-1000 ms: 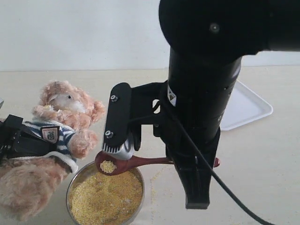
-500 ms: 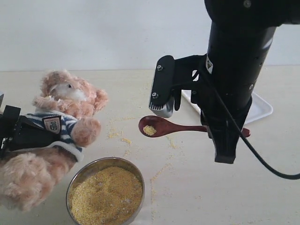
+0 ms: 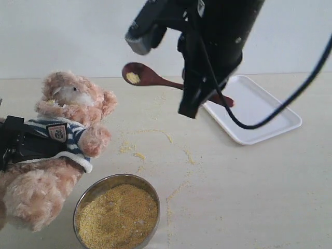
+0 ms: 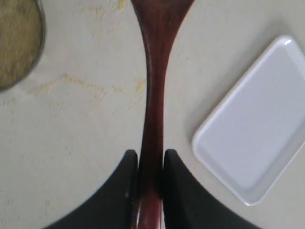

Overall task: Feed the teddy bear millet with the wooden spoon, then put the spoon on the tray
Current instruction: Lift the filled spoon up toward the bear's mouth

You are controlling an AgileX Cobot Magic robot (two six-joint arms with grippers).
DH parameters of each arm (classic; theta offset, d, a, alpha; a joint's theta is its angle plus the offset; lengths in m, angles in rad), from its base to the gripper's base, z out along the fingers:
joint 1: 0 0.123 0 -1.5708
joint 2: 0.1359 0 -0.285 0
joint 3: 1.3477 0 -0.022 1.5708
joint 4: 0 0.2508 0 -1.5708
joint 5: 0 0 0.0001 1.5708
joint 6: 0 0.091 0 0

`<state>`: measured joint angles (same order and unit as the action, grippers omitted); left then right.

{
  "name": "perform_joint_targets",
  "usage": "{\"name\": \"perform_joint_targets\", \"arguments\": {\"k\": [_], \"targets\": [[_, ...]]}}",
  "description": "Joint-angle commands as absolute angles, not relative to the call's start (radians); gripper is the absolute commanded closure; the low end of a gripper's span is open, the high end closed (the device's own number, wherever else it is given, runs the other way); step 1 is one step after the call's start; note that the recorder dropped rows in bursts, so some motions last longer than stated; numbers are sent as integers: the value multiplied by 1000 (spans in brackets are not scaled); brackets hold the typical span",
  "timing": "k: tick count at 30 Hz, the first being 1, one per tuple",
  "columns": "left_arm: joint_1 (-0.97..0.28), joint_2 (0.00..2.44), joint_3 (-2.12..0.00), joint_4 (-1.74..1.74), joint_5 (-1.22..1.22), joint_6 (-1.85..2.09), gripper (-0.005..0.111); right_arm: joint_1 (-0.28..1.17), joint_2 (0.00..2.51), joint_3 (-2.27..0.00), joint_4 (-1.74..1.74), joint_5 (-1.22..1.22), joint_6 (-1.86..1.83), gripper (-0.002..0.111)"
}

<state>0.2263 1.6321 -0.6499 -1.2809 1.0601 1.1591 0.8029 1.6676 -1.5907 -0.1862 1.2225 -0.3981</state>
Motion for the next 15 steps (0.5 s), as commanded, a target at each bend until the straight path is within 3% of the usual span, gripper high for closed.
{"name": "perform_joint_targets", "arguments": {"k": [1, 15], "targets": [[220, 1618, -630, -1275, 1072, 1127, 102, 799, 1735, -1714, -122, 1221, -351, 109], [220, 1618, -630, -1271, 1066, 1099, 102, 828, 1872, -1817, 17, 1221, -336, 109]]}}
